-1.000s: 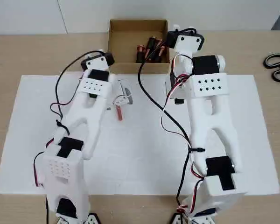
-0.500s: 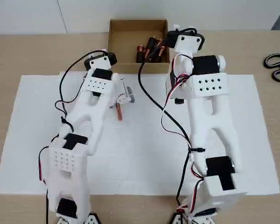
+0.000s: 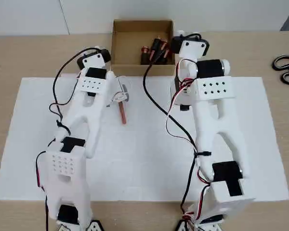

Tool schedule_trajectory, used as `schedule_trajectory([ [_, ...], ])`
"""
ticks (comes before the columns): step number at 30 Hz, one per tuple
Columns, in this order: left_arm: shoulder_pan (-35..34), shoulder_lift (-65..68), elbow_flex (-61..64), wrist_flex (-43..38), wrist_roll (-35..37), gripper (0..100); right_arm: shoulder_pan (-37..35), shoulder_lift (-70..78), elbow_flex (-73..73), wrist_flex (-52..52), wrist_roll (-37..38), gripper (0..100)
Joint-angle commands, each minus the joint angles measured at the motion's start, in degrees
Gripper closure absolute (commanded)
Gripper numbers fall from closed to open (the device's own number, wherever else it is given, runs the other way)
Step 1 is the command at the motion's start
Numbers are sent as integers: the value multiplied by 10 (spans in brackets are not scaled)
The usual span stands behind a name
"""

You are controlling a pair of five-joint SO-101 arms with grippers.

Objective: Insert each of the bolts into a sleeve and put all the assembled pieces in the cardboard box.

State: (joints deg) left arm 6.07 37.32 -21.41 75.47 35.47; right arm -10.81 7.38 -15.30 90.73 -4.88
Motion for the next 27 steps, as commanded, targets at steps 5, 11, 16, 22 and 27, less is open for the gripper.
schedule_trajectory([
  [5, 18, 11, -22, -18, -13, 795, 1, -36, 1, -15, 1, 993],
  [11, 18, 42, -33, -15, -13, 797, 2, -36, 1, -14, 0, 993],
  [16, 18, 47, -58, 1, -14, 852, 2, -36, 1, -14, 0, 993],
  [22, 19, 47, -65, 3, -43, 944, 1, -36, 1, -14, 0, 993],
  [27, 30, 47, -67, 16, -50, 980, 1, -36, 1, -15, 0, 993],
])
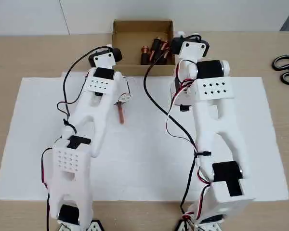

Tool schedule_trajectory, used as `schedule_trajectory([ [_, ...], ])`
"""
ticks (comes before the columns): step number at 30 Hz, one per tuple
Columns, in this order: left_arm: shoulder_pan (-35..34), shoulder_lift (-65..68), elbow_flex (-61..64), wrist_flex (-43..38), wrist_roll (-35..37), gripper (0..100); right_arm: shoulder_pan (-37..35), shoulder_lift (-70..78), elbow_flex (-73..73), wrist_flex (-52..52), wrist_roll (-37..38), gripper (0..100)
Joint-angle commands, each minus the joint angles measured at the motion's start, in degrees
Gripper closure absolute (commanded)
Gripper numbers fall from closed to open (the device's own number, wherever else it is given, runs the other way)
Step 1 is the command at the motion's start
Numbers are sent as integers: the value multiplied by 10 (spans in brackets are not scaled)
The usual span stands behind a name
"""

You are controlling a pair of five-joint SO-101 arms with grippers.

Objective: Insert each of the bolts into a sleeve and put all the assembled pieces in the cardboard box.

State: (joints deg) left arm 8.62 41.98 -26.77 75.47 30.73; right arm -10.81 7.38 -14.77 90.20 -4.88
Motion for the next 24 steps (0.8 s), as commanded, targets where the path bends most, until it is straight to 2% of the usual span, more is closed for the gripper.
schedule_trajectory([
  [1, 7, 1, -14, 17, -3, 984, 1, -36, -5, -9, 0, 993],
  [7, 30, -5, -29, 34, -4, 993, 3, -36, -5, -9, 0, 993],
  [13, 55, -5, -145, 123, -19, 993, 3, -36, -5, -9, 0, 993],
  [20, 52, -3, -279, 205, -58, 993, 2, -36, -5, -15, 0, 993],
  [24, 19, -4, -337, 237, -104, 993, 0, -36, -5, -17, 2, 992],
])
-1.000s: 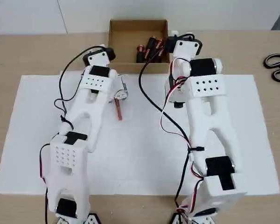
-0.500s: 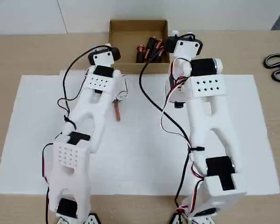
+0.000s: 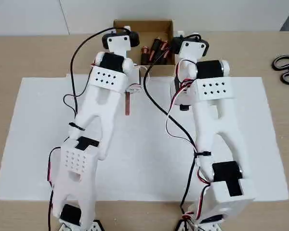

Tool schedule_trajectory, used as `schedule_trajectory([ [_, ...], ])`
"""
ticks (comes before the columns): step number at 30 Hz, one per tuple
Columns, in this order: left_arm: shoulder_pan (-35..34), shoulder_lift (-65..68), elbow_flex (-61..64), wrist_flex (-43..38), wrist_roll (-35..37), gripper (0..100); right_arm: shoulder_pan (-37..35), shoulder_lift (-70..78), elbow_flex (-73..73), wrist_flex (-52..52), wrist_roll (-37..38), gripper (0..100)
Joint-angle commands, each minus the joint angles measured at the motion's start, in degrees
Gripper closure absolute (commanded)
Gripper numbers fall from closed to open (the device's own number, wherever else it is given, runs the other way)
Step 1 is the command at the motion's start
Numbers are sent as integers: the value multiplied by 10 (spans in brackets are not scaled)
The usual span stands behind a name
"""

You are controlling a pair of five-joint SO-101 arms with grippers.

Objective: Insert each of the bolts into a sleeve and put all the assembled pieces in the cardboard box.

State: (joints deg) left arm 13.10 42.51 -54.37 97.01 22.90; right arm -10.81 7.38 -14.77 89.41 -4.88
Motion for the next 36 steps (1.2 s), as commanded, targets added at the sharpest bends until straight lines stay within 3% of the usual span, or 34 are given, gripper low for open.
schedule_trajectory([
  [1, -39, -10, -78, 33, -46, 993, 0, -37, -5, -10, 2, 991],
  [6, -90, -22, -110, 34, -155, 991, 0, -47, -3, -43, 2, 991],
  [14, -108, -159, -86, 35, -153, 993, -28, -253, 45, -56, 6, 991],
  [22, -86, -312, 95, 34, -42, 993, -59, -485, 257, -90, 84, 995],
  [31, 4, -509, 135, -2, -37, 994, -46, -639, 492, -144, 126, 995],
  [36, -5, -541, 207, -2, -11, 994, -42, -719, 606, -219, 129, 995],
])
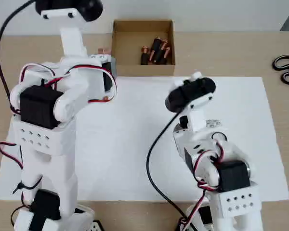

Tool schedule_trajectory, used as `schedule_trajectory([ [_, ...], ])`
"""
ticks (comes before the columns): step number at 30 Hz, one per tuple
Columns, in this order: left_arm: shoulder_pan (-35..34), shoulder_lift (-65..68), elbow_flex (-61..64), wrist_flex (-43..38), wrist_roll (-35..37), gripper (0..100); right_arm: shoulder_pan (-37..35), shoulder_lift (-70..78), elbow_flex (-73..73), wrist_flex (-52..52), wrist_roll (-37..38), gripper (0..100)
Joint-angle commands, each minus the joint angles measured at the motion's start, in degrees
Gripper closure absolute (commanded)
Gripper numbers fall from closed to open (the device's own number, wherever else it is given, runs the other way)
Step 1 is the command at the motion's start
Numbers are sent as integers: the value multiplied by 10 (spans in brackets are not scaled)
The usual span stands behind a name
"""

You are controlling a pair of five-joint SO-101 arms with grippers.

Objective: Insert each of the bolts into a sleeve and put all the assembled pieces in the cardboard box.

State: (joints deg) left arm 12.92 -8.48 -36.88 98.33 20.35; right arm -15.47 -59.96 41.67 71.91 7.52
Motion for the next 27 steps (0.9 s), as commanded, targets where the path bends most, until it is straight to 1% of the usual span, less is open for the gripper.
schedule_trajectory([
  [1, -4, -40, 48, -16, 17, 994, 4, -61, 59, -53, 5, 995],
  [4, 0, -85, 88, -39, 14, 994, 4, -92, 102, -62, 6, 995],
  [7, 0, -153, 149, -96, -17, 994, 4, -100, 134, -61, 7, 995],
  [10, 0, -229, 244, -165, -31, 994, 4, -105, 147, -62, 4, 995],
  [14, 0, -316, 392, -247, -27, 994, 0, -106, 150, -81, -4, 994],
  [15, 0, -334, 424, -267, -27, 994, 2, -106, 156, -98, -22, 993],
  [17, 0, -363, 487, -304, -26, 994, 4, -107, 173, -141, -80, 992],
  [19, 0, -384, 542, -339, -26, 994, 1, -112, 200, -179, -115, 991],
  [23, 1, -401, 621, -404, -23, 994, 0, -164, 277, -261, -121, 991],
  [27, 8, -397, 664, -423, 41, 994, -21, -245, 400, -378, -117, 991],
])
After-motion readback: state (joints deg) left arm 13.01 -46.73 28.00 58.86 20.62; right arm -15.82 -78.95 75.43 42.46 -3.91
